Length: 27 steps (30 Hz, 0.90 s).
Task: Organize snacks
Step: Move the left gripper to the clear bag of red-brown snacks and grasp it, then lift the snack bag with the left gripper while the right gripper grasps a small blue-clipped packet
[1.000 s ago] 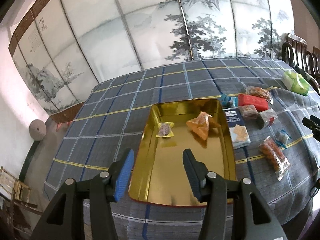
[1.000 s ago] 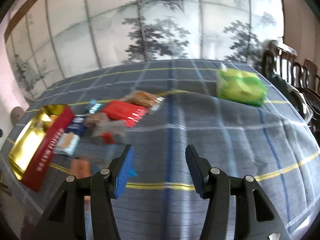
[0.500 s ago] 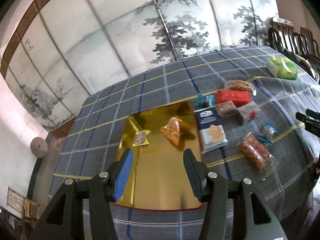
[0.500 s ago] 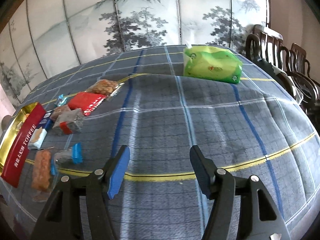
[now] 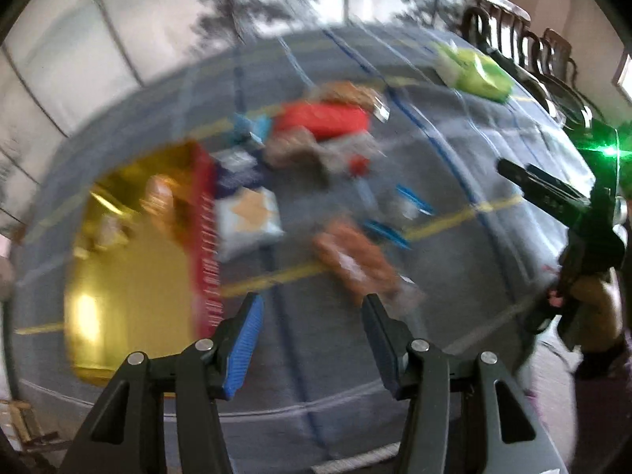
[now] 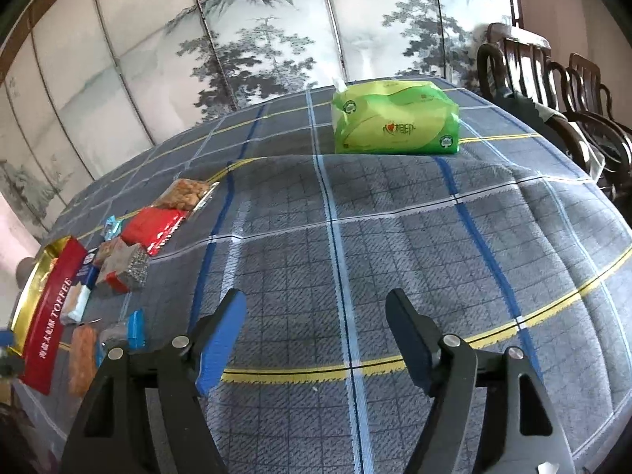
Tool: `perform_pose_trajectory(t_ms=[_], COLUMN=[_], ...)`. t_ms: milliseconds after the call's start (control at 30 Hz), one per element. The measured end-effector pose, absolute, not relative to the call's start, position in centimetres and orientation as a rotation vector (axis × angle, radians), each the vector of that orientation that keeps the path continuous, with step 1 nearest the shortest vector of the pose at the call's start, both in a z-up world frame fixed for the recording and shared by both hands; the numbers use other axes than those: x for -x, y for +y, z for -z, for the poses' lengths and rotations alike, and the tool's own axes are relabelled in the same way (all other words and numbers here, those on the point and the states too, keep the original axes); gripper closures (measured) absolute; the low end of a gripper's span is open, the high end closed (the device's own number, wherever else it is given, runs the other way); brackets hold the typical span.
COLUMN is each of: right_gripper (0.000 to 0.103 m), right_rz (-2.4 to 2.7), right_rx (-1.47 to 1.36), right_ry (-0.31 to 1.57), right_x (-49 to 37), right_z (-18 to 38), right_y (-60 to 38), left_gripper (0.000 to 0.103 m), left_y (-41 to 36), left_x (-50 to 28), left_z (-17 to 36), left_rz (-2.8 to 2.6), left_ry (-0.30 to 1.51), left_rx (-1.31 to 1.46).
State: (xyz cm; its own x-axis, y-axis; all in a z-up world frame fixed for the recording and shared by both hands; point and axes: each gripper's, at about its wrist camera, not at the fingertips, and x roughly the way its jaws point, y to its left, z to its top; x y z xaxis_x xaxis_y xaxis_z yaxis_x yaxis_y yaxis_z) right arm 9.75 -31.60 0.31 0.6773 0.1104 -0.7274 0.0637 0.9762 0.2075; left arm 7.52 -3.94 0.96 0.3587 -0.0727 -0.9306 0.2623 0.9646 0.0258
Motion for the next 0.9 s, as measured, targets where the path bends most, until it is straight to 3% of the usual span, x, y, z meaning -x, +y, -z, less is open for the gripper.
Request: perform_pose_trajectory(t_ms=[300, 833, 867, 900], right_gripper=[0.032, 0.032, 0.032, 0.032], right_rz=[-0.091, -0.136, -0.135, -0.134], right_rx=[-0.262, -0.288, -0.287, -0.288], right_ry=[0.797, 0.769, 0.769, 0.769], right_x=[-9.4, -9.3, -9.3, -9.3], right_z=[-0.3, -0.5, -0.5, -0.5], right_y=[-31.9, -32.2, -32.1, -32.1], left_gripper=[0.05, 0.05, 0.05, 0.057], left_y=[-5.5, -7.6, -7.6, -7.6], left_x=[-11.0, -13.7, -13.6, -13.5], left_z=[3.1, 5.4, 5.5, 5.6], left_rz=[0.23, 0.131, 0.128, 0.128], left_ry=[1.312, 1.273, 1.265, 1.26], left_rx=[-0.038, -0.079, -0.07, -0.068])
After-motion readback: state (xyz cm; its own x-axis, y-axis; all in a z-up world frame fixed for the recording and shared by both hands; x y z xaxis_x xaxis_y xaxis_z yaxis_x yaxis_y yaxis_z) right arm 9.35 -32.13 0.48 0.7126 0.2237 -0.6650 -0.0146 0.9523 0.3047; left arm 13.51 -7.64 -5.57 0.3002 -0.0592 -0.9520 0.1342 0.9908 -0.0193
